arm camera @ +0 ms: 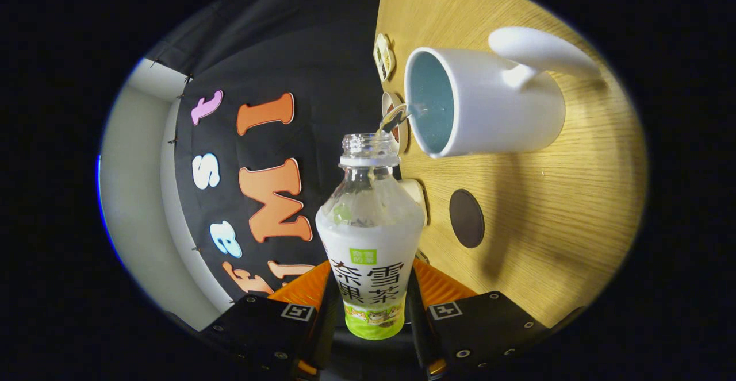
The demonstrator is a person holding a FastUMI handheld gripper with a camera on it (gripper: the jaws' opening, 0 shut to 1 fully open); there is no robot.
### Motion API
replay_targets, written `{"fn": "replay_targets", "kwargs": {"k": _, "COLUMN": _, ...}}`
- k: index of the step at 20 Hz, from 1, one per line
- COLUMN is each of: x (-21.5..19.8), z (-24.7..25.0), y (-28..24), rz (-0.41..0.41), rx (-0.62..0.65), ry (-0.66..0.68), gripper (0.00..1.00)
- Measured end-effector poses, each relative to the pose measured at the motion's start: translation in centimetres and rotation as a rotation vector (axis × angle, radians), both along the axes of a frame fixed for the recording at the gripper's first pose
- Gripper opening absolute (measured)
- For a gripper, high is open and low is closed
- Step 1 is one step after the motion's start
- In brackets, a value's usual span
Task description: Take the bottle from table, then pour the juice into the cup, finally place the bottle on the coaster
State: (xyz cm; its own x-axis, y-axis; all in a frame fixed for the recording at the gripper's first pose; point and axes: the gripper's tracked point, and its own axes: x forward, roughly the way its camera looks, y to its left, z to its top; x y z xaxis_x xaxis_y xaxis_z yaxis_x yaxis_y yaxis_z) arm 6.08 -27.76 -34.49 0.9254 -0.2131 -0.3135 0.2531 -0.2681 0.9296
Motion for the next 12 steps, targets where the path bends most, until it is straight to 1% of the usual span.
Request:
{"fn": "replay_targets", "kwargs": {"k": 7, "x": 0.1, "z": 0.6, "y": -0.1, "rz": -0.007, "rx": 0.041, "ry": -0.024, "gripper": 0.58}}
{"fn": "replay_targets", "kwargs": {"k": 12, "x": 0.5, "z": 1.3, "y": -0.5, "rz": -0.034, "rx": 0.083, "ry": -0.054, "gripper": 0.58}}
